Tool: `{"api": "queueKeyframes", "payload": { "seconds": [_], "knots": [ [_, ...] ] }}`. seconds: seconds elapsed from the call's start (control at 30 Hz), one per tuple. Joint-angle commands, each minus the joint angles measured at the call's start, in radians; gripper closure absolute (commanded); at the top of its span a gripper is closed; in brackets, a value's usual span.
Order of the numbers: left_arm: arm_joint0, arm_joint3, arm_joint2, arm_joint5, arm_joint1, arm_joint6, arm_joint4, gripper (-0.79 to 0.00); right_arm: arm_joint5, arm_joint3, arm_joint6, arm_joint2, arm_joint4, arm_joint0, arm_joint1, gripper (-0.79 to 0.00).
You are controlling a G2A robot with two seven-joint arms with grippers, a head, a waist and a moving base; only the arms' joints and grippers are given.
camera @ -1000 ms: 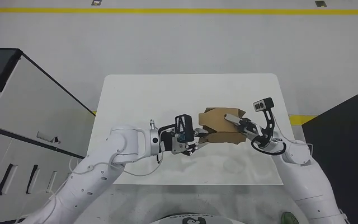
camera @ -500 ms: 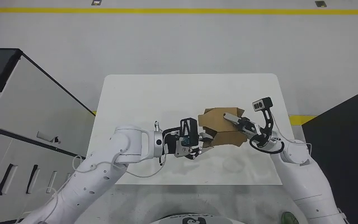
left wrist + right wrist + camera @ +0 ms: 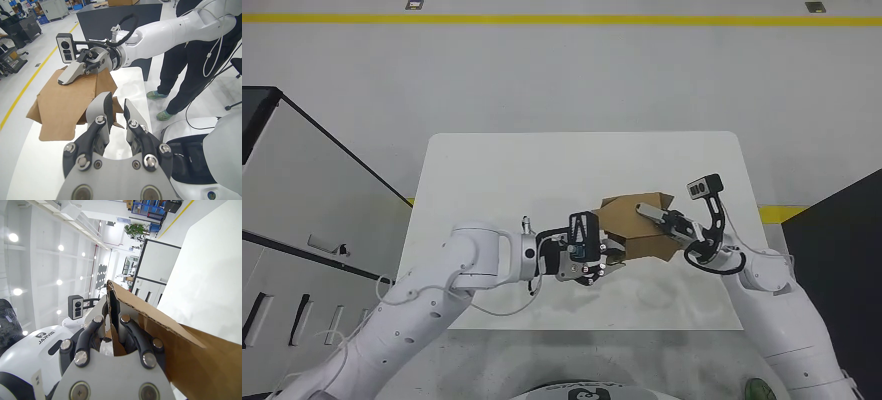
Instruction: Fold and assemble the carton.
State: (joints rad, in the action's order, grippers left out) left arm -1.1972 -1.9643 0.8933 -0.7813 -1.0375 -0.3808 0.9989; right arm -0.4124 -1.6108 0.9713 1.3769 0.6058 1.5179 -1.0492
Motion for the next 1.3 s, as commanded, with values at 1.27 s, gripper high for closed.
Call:
{"api": "queueKeyframes", "payload": {
  "seconds": [1.27],
  "knots": [
    [-0.046, 0.021, 0.177, 0.001, 0.028, 0.009, 0.013, 0.000, -0.002, 0.103, 0.159, 0.080, 0.238, -0.027, 0.000, 0.000]
  ]
}}
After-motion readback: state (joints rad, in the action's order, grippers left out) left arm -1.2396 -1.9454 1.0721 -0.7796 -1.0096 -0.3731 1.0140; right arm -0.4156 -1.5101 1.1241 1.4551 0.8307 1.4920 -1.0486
